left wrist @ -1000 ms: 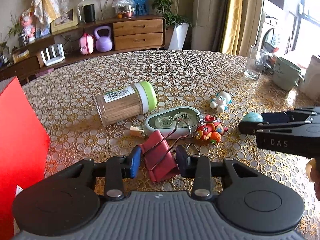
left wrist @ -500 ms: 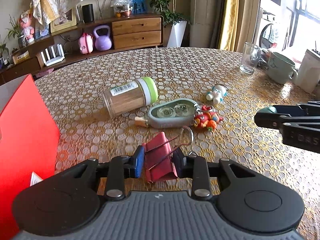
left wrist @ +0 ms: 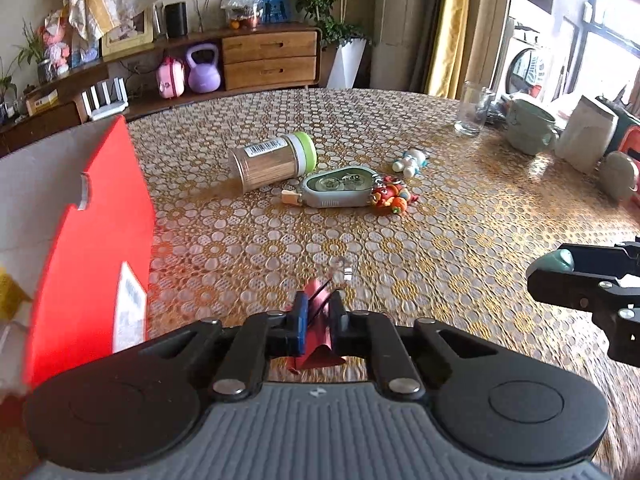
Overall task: Organize rigid objects
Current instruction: 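Grasp red binder clip with left tool while right tool grasps light-blue soap, then lift red binder clip with left tool while right tool holds light-blue soap, then carry binder clip and light-blue soap over red box with both tools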
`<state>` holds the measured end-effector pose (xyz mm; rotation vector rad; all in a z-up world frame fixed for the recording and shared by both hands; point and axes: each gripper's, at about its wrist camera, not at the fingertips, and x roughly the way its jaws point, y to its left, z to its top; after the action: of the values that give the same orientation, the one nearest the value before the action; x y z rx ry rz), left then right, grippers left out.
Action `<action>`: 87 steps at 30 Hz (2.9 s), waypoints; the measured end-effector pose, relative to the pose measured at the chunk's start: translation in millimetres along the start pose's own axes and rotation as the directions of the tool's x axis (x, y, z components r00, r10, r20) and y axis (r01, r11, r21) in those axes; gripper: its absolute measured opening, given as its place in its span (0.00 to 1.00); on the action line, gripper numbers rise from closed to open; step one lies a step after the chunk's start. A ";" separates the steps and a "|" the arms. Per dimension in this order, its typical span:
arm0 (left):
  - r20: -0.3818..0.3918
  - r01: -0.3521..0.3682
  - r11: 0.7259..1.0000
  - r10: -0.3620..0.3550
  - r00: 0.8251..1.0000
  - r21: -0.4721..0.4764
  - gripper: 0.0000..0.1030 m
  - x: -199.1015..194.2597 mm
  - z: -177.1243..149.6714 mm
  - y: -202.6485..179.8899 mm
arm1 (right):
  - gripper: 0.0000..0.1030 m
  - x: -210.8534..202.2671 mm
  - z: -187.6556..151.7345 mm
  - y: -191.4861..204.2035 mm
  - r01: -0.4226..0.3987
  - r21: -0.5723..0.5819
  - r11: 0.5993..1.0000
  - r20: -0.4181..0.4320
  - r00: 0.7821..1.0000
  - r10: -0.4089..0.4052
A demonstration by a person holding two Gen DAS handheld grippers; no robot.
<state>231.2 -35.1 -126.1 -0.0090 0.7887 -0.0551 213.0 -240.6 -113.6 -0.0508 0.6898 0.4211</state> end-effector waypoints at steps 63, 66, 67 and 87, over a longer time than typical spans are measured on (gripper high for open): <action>-0.021 0.084 0.994 -0.083 0.996 0.075 0.31 24.3 -18.1 3.6 | 0.38 -6.1 -29.9 5.8 -0.003 0.061 0.998 -0.045 0.999 0.006; -0.014 0.082 0.994 -0.082 0.997 0.076 0.31 19.0 -19.7 4.9 | 0.38 -7.8 -28.5 7.2 -0.001 0.055 0.998 -0.038 0.999 0.003; -0.013 0.083 0.994 -0.082 0.997 0.075 0.31 17.3 -20.6 5.5 | 0.38 -8.7 -28.0 7.9 0.000 0.053 0.999 -0.036 0.999 0.002; 0.081 0.088 0.996 -0.088 0.993 0.004 0.31 -72.4 5.8 38.1 | 0.38 -36.6 22.8 64.4 -0.078 -0.089 0.993 0.034 0.996 0.081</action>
<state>186.2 6.7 -71.7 -0.0455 0.7066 -0.1382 176.3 -190.7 -67.1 -0.0980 0.6373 0.5272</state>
